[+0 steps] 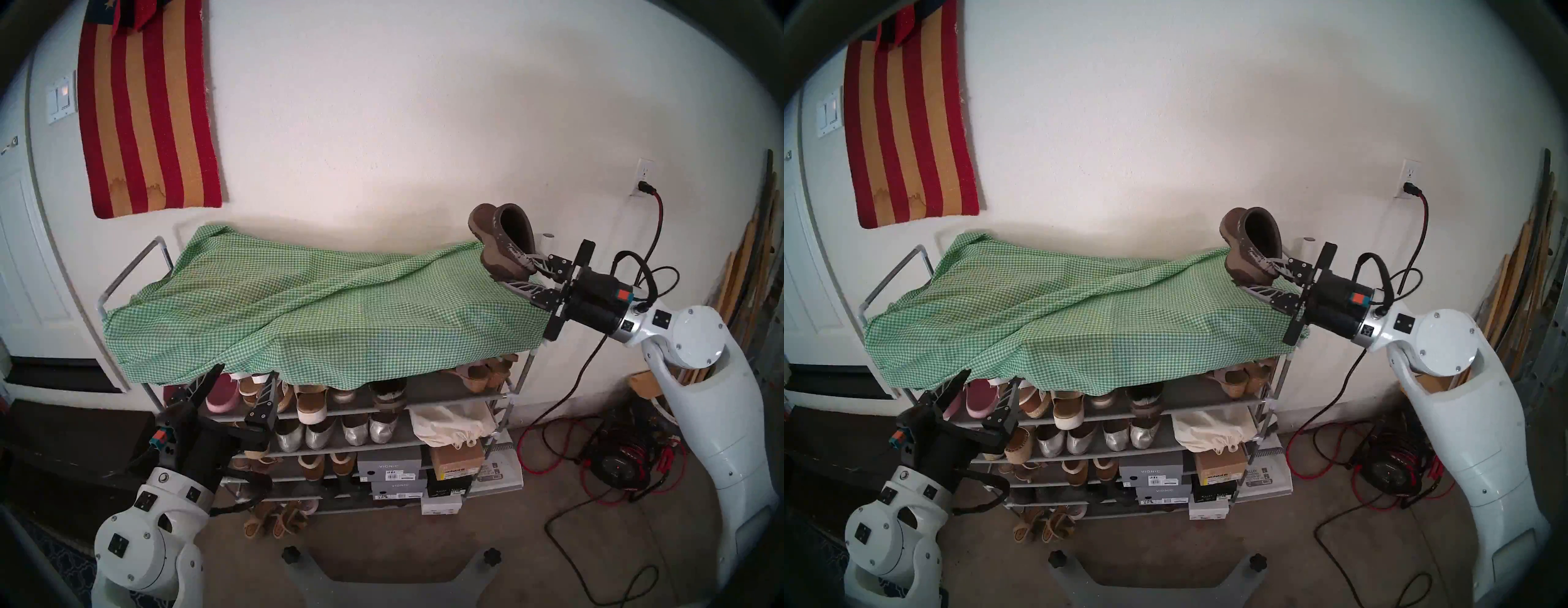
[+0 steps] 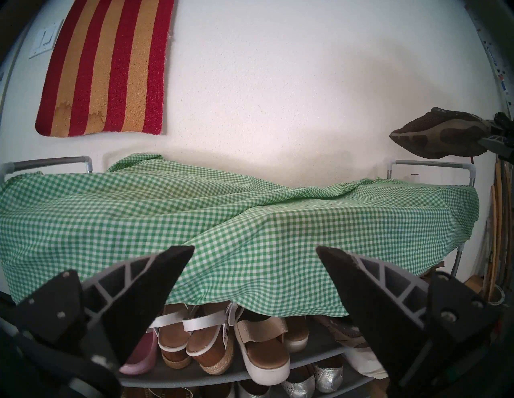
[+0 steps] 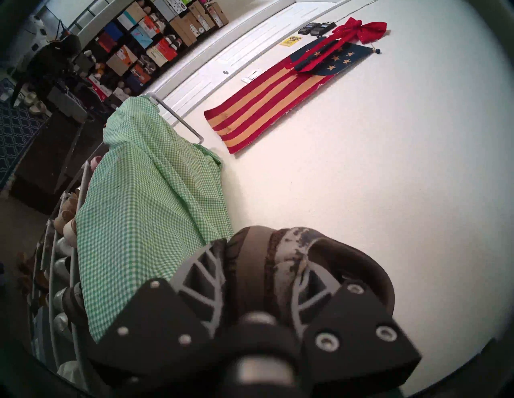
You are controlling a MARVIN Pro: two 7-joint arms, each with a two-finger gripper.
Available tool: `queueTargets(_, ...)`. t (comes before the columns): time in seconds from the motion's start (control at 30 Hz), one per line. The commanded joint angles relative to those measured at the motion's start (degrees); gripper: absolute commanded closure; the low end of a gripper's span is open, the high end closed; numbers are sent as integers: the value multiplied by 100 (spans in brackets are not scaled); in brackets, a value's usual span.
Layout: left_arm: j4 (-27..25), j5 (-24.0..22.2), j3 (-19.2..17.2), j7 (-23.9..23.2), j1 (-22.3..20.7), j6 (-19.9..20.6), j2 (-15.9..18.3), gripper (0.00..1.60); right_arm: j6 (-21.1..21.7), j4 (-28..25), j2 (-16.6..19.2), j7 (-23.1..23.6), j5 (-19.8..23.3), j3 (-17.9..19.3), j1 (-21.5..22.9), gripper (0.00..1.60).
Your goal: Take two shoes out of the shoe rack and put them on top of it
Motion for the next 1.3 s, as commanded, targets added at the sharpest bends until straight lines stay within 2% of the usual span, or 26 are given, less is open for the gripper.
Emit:
queueTargets(0.0, 1, 1, -4, 2, 1, 3, 0, 0, -1, 191, -291, -90, -319, -513, 595, 160)
queueTargets(0.27, 1, 1, -4, 2, 1, 3, -1, 0, 70, 709, -652, -162, -829, -963, 1053, 160)
queueTargets(0.3, 1, 1, -4, 2, 1, 3, -1, 0, 97, 824, -705, -155, -901, -1051, 1212, 160)
queueTargets(0.33, 1, 1, -4, 2, 1, 3, -1, 0, 86, 850, -745, -185, -952, -1034, 1159, 160)
queueTargets(0.73, 1, 1, -5, 2, 1, 3, -2, 0, 108, 1687, -1323, -269, -1671, -1431, 1875, 160)
queueTargets(0.87, 1, 1, -6, 2, 1, 4, -2, 0, 45, 1936, -1498, -229, -1902, -1542, 2077, 160)
queueTargets(0.9, 1, 1, -6, 2, 1, 4, -2, 0, 27, 2075, -1534, -168, -1956, -1638, 2265, 160)
queueTargets(0.93, 1, 1, -6, 2, 1, 5, -2, 0, -20, 2076, -1583, -158, -2003, -1592, 2202, 160)
queueTargets(1.03, 1, 1, -7, 2, 1, 6, -2, 0, -115, 2237, -1645, -10, -2095, -1662, 2402, 160)
queueTargets(1.07, 0, 1, -7, 2, 1, 6, -2, 0, -173, 2296, -1667, 48, -2144, -1681, 2468, 139)
queueTargets(1.13, 0, 1, -7, 3, 1, 7, -2, 0, -264, 2404, -1708, 168, -2192, -1713, 2595, 40)
queueTargets(1.17, 0, 1, -7, 3, 1, 8, -2, 0, -307, 2454, -1728, 246, -2188, -1720, 2660, 0)
queueTargets(1.27, -1, 2, -8, 3, 1, 10, -3, 0, -508, 2679, -1800, 524, -2210, -1732, 2893, 0)
